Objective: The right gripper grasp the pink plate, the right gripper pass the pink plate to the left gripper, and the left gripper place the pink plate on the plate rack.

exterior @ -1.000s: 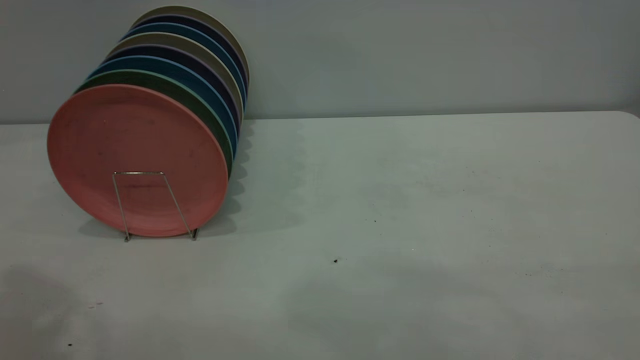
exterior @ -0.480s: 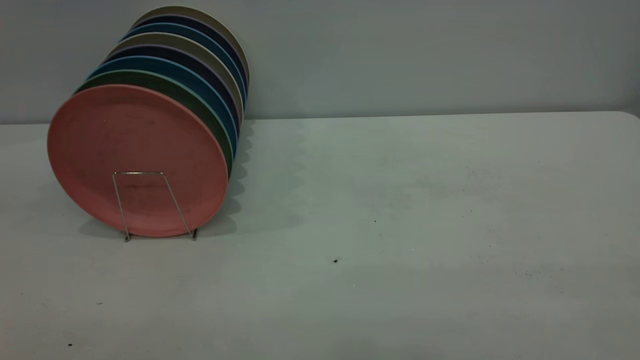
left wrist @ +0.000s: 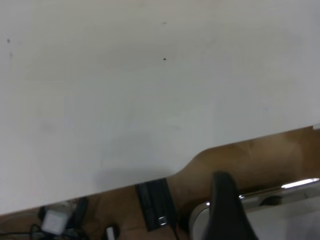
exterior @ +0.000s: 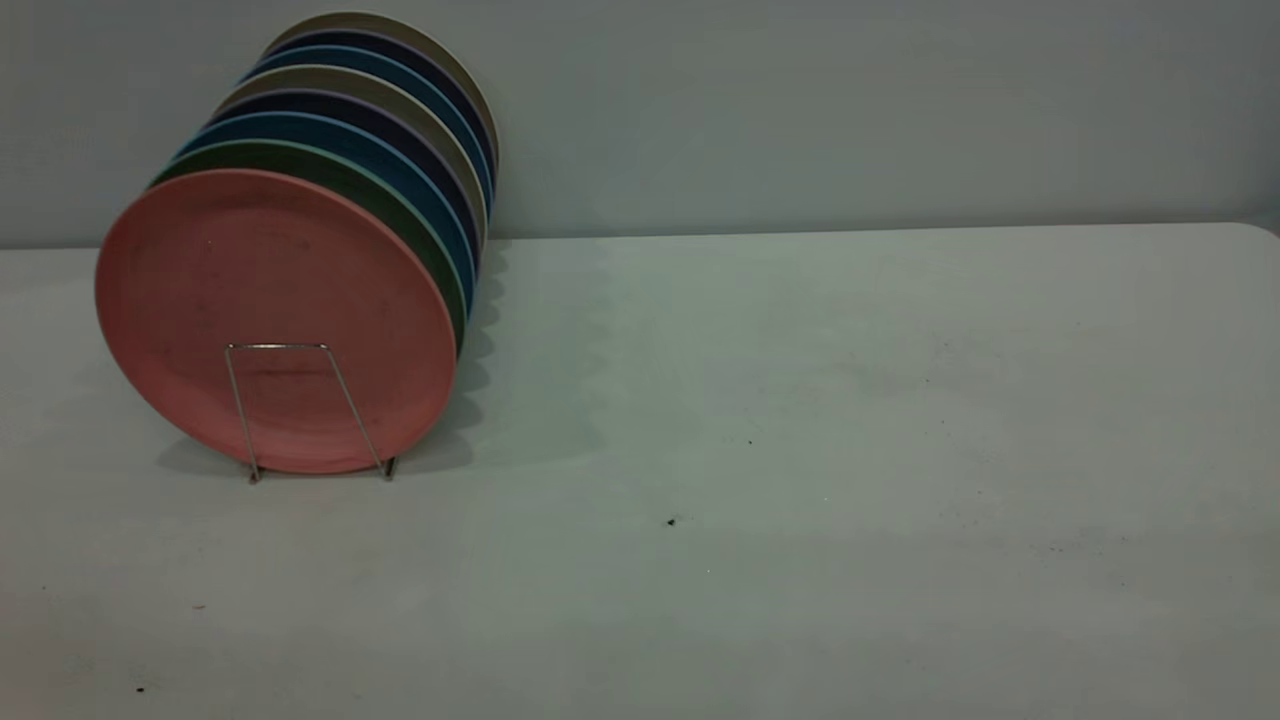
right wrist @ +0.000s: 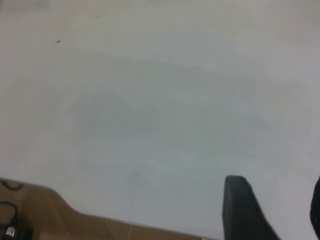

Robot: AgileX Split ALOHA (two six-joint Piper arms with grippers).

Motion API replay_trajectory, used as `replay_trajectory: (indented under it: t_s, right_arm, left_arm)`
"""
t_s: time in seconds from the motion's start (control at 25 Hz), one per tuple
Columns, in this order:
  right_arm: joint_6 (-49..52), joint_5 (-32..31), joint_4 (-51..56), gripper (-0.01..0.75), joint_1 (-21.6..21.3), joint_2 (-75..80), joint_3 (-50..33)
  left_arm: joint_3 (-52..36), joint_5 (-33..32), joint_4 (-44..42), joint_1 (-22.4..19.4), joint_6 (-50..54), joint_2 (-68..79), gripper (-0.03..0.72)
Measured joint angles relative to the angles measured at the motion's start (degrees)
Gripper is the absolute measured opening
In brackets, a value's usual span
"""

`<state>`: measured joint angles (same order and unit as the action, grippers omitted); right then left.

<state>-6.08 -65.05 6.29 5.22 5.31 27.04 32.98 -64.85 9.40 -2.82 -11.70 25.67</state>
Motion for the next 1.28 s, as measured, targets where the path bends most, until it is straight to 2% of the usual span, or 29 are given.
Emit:
replay_trajectory:
  t_s: [0.16, 0.48, 0.8, 0.92, 1.08, 1.28]
  right_arm:
    - [0.0, 0.0, 0.0, 0.348, 0.0, 0.0, 0.0]
    - [0.0, 0.0, 0.0, 0.298, -0.1, -1.3, 0.0]
    - [0.0, -0.3, 0.0, 0.239, -4.9, -6.3, 0.0]
    - [0.0, -0.3, 0.0, 0.239, -4.3, -6.3, 0.0]
    - [0.0, -0.3, 0.0, 0.239, -1.3, -6.3, 0.0]
    - [0.0, -0.3, 0.0, 0.239, -0.6, -6.4, 0.0]
  left_arm:
    - [-4.5, 0.1, -1.5, 0.0, 1.0, -4.2, 0.482]
    - [-4.9, 0.3, -4.3, 0.0, 2.5, -7.2, 0.482]
    - [-4.9, 0.3, -4.3, 1.1, 2.5, -7.8, 0.482]
    - [-4.9, 0.3, -4.2, 2.6, 2.5, -9.3, 0.482]
    - [-4.9, 0.3, -4.2, 2.8, 2.5, -11.7, 0.482]
    - [-4.9, 0.3, -4.2, 2.5, 2.5, -23.5, 0.482]
